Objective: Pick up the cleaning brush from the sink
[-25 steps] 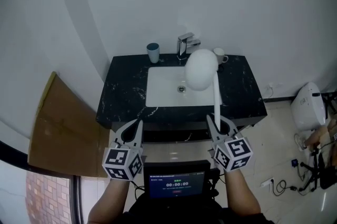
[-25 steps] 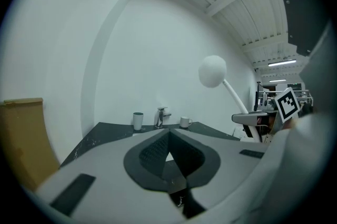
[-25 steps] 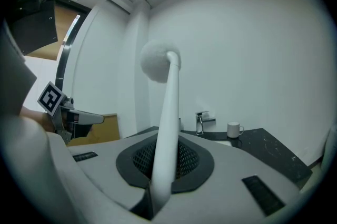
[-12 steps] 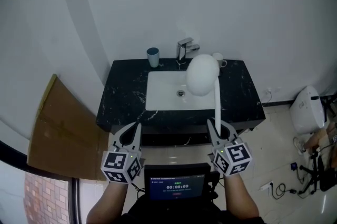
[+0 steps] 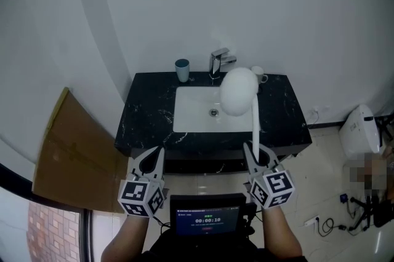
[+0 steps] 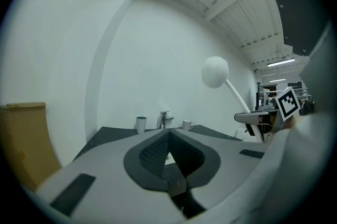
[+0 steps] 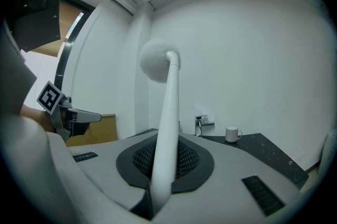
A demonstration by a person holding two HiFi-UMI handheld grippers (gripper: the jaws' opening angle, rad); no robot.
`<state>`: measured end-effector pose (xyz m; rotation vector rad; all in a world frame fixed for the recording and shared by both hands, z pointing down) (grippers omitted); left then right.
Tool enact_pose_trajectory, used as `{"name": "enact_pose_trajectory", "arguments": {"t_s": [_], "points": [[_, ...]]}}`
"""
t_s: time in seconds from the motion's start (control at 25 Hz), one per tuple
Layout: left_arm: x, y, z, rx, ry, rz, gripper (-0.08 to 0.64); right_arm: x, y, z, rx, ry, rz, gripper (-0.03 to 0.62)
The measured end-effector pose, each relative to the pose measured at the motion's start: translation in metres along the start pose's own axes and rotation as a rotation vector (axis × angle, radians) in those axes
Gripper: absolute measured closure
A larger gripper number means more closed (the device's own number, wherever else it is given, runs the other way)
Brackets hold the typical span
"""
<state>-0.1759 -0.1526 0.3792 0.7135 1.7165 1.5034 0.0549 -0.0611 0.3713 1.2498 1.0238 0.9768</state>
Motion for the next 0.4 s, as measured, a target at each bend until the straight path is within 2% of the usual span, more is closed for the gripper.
{"name": "enact_pose_trajectory", "arguments": {"t_s": [0.4], "points": [[0.0008, 0.0031, -0.0067, -0.006, 0.003, -0.01, 0.545, -0.0043, 0.0004, -0.0025, -0.005, 0.013, -0.006, 0.592]]}}
Point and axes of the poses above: the fingertips, and each gripper's own axes: x backward along the fingers, z to its right, y out of its underside, the point moved 1 cm from there along x, backward along the fingers, and after that the axes turned 13 degrees about -y, right-handed, at the moved point
